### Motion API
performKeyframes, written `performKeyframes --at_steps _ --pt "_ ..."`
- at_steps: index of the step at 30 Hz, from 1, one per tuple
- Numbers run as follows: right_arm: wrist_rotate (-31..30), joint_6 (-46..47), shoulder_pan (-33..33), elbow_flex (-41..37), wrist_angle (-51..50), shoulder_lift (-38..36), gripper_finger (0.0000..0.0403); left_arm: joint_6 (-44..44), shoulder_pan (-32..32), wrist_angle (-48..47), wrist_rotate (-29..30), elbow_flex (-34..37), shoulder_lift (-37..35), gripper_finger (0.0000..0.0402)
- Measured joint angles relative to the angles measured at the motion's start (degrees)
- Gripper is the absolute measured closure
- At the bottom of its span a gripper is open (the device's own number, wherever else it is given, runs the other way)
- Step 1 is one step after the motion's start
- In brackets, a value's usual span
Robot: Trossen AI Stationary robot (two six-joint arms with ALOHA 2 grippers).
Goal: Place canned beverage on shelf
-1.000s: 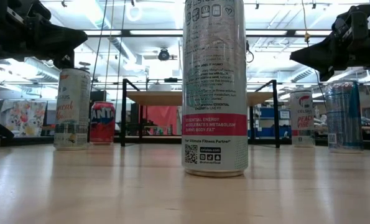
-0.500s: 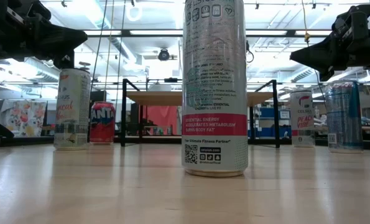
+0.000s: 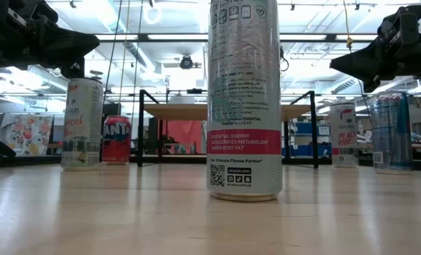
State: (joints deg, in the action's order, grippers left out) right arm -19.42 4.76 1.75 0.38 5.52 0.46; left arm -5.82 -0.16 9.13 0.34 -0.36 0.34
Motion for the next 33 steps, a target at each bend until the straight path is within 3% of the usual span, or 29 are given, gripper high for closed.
performKeyframes --at_steps 33 --pt "0.0 0.0 0.0 0.0 0.0 0.0 0.0353 1.9 0.0 1.9 0.4 0.0 0.0 0.0365"
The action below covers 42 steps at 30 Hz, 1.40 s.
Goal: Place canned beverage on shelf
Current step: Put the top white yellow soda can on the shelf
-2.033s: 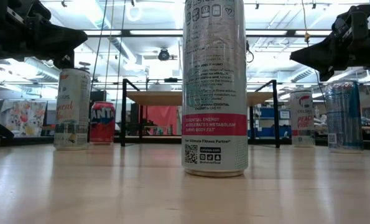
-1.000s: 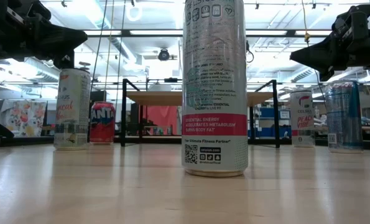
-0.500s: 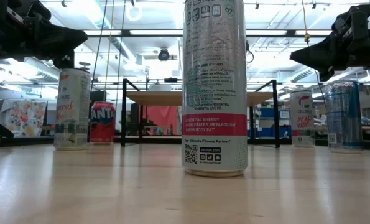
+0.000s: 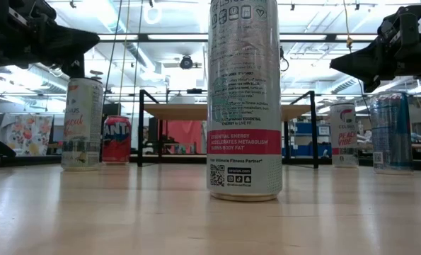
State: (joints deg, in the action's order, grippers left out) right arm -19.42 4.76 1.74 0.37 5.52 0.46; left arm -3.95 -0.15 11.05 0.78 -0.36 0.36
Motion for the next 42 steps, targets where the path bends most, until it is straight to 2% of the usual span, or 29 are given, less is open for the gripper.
performKeyframes --at_steps 11,18,27,42 --pt "0.0 0.0 0.0 0.0 0.0 0.0 0.0353 -2.8 0.0 2.2 0.0 0.0 0.0 0.0365" --pt "0.0 0.0 0.0 0.0 0.0 0.0 0.0353 -0.2 0.0 -0.5 4.1 0.0 0.0 0.0365" --pt "0.0 0.0 0.0 0.0 0.0 0.0 0.0353 1.8 0.0 2.7 3.7 0.0 0.0 0.0365" --pt "0.0 0.0 0.0 0.0 0.0 0.0 0.0353 1.6 0.0 2.1 4.1 0.0 0.0 0.0365"
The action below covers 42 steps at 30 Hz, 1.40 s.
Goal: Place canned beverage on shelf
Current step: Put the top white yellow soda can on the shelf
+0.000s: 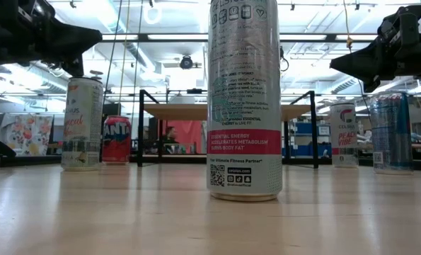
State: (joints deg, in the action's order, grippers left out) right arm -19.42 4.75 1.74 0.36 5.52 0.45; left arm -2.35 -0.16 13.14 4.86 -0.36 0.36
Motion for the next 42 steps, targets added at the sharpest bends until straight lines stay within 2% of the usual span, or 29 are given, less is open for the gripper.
performKeyframes --at_steps 8,13,21,25,28,32,42 --pt "0.0 0.0 0.0 0.0 0.0 0.0 0.0353 0.5 0.1 1.0 -0.4 0.0 0.0 0.0366" --pt "0.0 0.0 0.0 0.0 0.0 0.0 0.0353 -1.8 0.1 2.9 -1.4 0.0 0.0 0.0385" --pt "0.0 0.0 0.0 0.0 0.0 0.0 0.0353 -4.1 0.0 2.2 3.0 0.0 2.1 0.0392" --pt "0.0 0.0 0.0 0.0 0.0 0.0 0.0353 -3.9 0.0 5.7 3.0 0.0 4.3 0.0392" --pt "0.0 0.0 0.0 0.0 0.0 0.0 0.0353 -1.9 0.0 6.4 5.2 -0.3 5.8 0.0391" --pt "0.0 0.0 0.0 0.0 0.0 0.0 0.0353 3.0 0.0 10.3 6.9 -0.7 7.5 0.0374" --pt "-0.3 -0.1 0.0 0.0 0.8 0.0 0.0353 4.5 0.0 12.7 8.9 -0.8 11.8 0.0295"
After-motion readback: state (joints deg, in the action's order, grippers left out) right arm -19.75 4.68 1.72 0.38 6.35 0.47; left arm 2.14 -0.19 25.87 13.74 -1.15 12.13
